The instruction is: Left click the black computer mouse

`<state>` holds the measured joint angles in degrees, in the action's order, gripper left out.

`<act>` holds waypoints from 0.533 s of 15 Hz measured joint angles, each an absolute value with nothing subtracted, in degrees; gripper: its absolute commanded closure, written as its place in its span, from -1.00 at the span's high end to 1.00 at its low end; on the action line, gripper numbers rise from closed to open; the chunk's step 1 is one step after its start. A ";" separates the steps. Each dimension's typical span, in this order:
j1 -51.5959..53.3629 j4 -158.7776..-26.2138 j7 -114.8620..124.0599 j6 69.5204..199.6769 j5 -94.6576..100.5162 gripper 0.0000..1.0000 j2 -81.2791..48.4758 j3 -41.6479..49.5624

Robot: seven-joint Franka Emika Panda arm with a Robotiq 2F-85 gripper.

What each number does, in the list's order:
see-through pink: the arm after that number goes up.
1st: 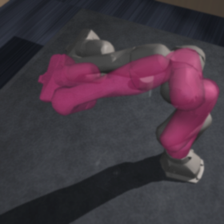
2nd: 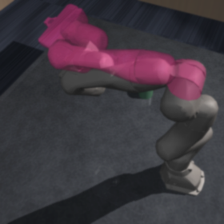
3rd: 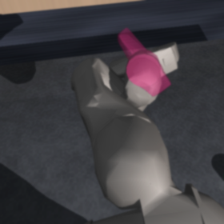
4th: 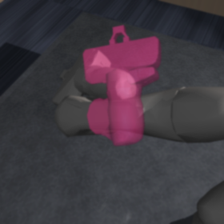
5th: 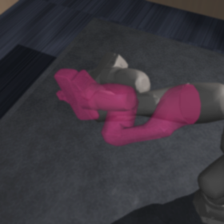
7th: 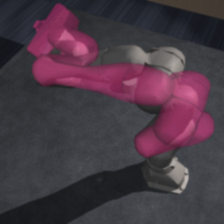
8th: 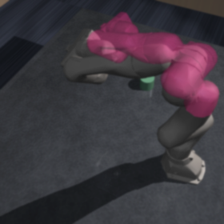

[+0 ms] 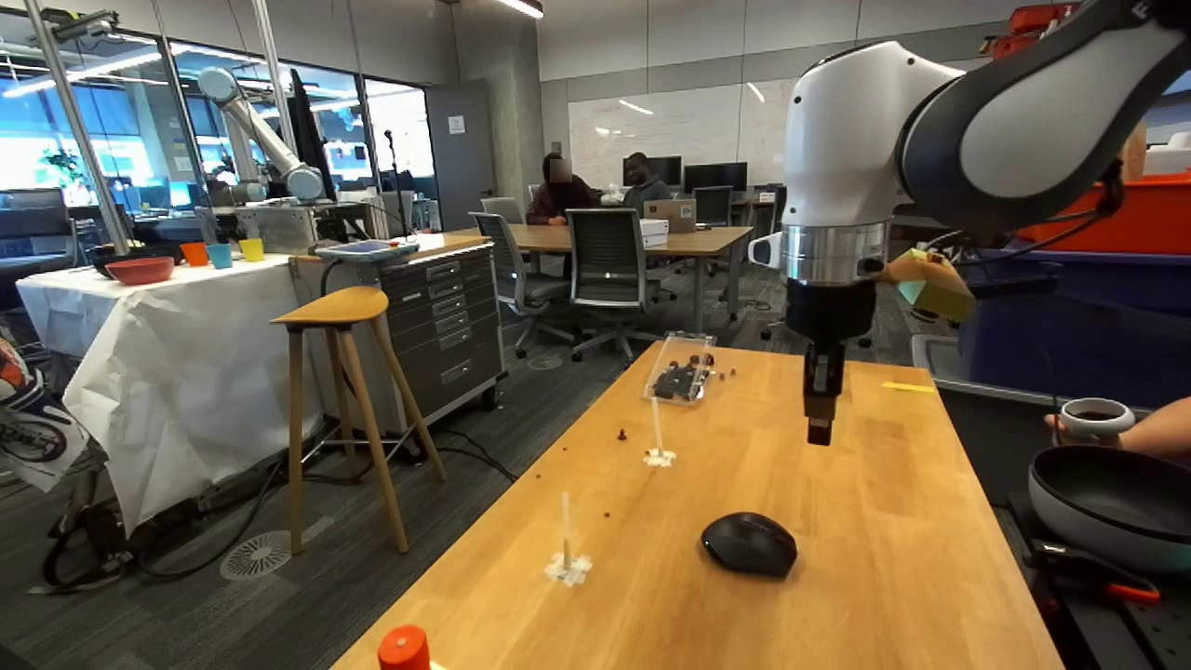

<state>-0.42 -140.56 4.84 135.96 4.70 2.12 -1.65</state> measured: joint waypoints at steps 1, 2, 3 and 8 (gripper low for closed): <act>0.07 -139.48 4.84 136.27 4.69 -1.00 0.60 -1.68; 0.51 -138.47 4.84 136.45 4.69 -1.00 -0.87 -1.72; 0.91 -137.57 4.84 136.57 4.69 -1.00 -2.30 -1.74; 2.01 -133.85 4.84 136.82 4.69 -1.00 -8.47 -1.75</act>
<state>2.01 -133.85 4.84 136.82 4.69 -8.47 -1.75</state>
